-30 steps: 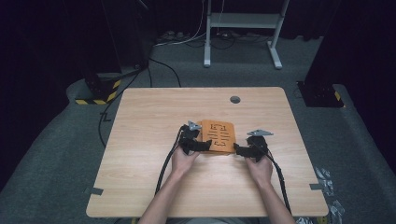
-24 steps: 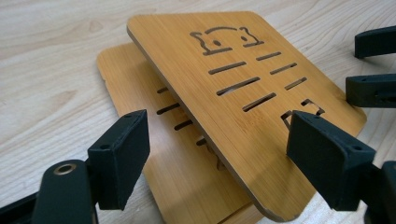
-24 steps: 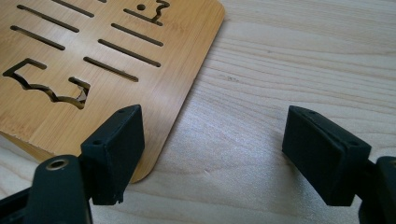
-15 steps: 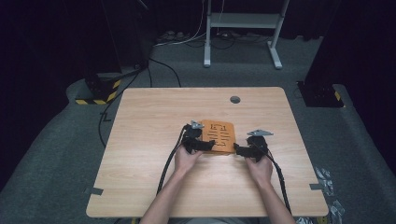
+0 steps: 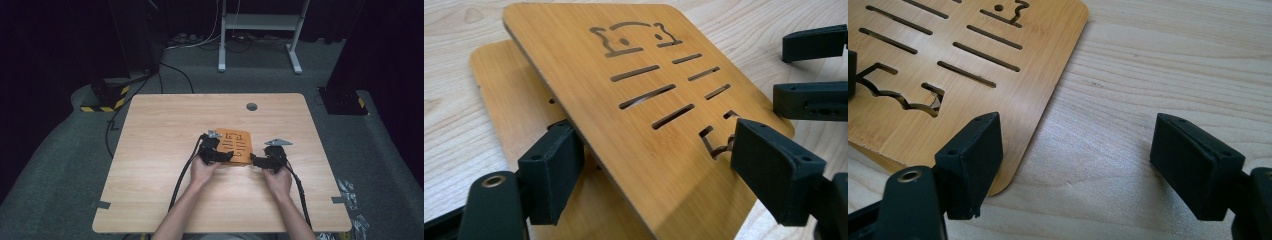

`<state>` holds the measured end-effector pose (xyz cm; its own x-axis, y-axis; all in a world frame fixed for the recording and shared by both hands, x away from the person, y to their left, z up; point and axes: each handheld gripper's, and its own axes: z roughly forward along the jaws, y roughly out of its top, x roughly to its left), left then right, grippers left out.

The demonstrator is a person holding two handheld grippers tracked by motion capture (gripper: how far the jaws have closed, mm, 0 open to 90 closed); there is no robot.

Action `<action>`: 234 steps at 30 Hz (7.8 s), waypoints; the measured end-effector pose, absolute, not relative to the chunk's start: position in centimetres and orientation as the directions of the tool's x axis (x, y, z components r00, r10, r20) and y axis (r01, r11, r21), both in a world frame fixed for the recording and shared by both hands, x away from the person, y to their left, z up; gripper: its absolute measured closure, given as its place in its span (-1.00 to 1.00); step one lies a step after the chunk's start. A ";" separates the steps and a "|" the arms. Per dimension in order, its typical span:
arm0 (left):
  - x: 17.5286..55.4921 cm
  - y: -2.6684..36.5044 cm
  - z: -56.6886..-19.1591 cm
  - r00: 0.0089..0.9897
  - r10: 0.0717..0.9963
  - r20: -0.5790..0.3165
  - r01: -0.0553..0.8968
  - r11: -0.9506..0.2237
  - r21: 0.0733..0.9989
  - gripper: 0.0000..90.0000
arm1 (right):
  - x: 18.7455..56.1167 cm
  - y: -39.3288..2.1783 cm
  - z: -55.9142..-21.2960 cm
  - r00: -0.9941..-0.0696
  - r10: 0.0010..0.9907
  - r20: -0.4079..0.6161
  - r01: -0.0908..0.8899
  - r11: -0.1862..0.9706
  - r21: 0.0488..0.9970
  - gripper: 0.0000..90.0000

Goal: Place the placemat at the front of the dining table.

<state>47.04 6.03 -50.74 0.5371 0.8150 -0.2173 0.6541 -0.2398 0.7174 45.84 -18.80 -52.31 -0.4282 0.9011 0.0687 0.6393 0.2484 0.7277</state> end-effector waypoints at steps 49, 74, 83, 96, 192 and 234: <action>46.1 2.3 -47.7 0.606 0.779 -0.163 0.591 -0.305 0.747 -0.26 | 45.7 -19.1 -52.3 -0.390 0.919 0.054 0.639 0.228 0.735 -0.37; 46.0 0.0 -47.5 0.611 0.784 -0.110 0.576 -0.345 0.741 0.20 | 45.6 -18.9 -52.3 -0.380 0.925 0.004 0.632 0.256 0.731 -0.31; 46.1 0.2 -47.3 0.611 0.774 -0.163 0.596 -0.316 0.738 0.37 | 45.5 -18.6 -52.3 -0.373 0.928 -0.012 0.636 0.265 0.725 -0.30; 46.1 0.0 -47.3 0.594 0.774 -0.221 0.627 -0.273 0.730 0.49 | 45.5 -19.0 -52.4 -0.363 0.931 -0.032 0.627 0.270 0.731 -0.35; 43.6 10.0 -41.6 0.543 0.809 -0.226 0.523 -0.115 0.845 0.91 | 45.8 -20.6 -52.3 -0.306 0.952 -0.015 0.660 0.223 0.717 -0.44; 42.7 13.9 -41.6 0.469 0.853 -0.227 0.520 -0.059 0.852 0.91 | 45.8 -20.6 -52.3 -0.310 0.951 -0.018 0.659 0.228 0.717 -0.44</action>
<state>42.70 13.93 -41.61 0.4694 0.8534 -0.2266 0.5196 -0.0595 0.8524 45.82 -20.60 -52.27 -0.3096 0.9507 -0.0180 0.6587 0.2281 0.7170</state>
